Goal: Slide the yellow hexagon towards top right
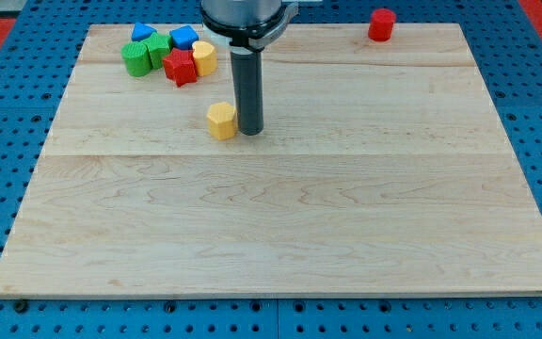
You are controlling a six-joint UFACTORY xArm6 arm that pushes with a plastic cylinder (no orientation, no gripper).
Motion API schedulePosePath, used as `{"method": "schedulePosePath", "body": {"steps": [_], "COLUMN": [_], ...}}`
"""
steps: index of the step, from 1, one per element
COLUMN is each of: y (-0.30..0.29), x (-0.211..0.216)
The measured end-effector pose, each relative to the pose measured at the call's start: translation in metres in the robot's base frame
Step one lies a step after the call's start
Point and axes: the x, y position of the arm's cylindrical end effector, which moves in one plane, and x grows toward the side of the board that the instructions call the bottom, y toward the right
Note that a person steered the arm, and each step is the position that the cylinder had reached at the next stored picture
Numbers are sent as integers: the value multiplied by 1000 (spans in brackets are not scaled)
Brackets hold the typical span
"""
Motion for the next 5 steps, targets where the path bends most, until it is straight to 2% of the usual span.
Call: {"method": "schedulePosePath", "body": {"steps": [1, 2, 3, 4, 5], "y": [-64, -39, 77, 48, 126], "x": [13, -41, -78, -59, -29]}}
